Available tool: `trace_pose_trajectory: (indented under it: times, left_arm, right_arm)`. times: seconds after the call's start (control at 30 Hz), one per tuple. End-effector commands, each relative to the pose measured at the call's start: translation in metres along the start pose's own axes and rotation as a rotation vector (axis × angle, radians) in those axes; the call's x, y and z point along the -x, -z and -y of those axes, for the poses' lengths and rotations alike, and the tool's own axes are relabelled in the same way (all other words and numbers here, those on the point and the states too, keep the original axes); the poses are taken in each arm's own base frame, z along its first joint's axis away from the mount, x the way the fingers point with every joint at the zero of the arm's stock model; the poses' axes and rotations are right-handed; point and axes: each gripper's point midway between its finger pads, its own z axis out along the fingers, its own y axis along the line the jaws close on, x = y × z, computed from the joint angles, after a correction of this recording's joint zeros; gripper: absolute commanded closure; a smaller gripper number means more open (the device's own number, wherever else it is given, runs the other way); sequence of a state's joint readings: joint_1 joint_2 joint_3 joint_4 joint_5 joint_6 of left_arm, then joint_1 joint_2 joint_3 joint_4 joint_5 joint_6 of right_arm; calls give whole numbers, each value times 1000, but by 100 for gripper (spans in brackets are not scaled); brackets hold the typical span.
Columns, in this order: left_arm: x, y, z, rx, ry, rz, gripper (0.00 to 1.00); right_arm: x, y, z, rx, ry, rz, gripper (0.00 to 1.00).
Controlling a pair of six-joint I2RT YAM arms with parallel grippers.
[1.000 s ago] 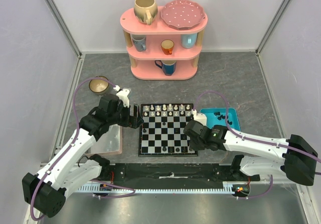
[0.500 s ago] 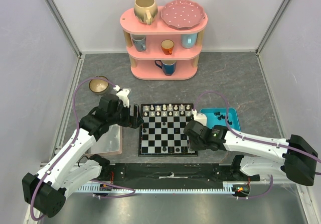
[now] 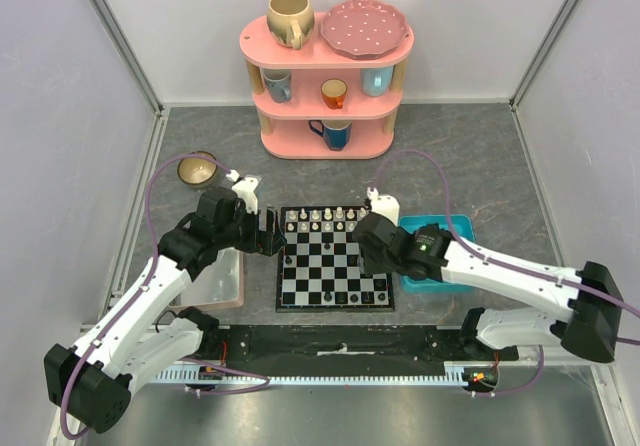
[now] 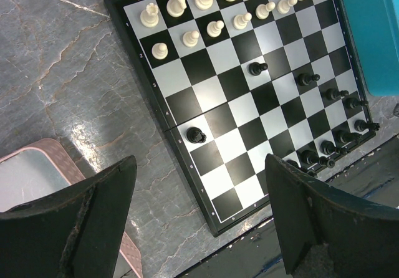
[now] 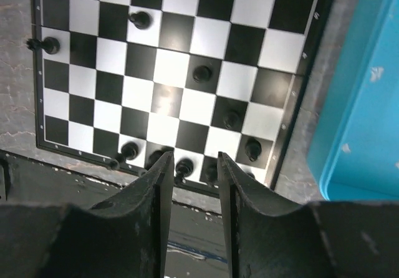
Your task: Set up the chess pieces on the board
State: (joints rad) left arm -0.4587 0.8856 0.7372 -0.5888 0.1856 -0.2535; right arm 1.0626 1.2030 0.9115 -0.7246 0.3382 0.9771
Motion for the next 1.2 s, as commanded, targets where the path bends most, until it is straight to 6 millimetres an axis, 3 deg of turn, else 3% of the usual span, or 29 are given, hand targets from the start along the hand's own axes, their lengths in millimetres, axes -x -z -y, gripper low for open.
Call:
trace_pose_trajectory:
  times: [0.0,0.13,0.47,0.73,1.17]
  left_arm:
    - [8,0,4,-25,-39,30,11]
    - [7,0,5,-26,-39,28,11]
    - [8,0,5,-28,-40,31,11]
    - [7,-1,5,-28,-39,28,11]
    - [8,0,5,-28,-41,29,11]
  right_arm:
    - [12,-17,-13,-31,81,1,59]
    - [11,-32,-14,-62,81,-31,62]
    - [-5,-49,22,-113,43,-82,65]
    - [-14,-62,20,-45,14,-121,66]
    - [-19,-65,17,-23,14,-144,67]
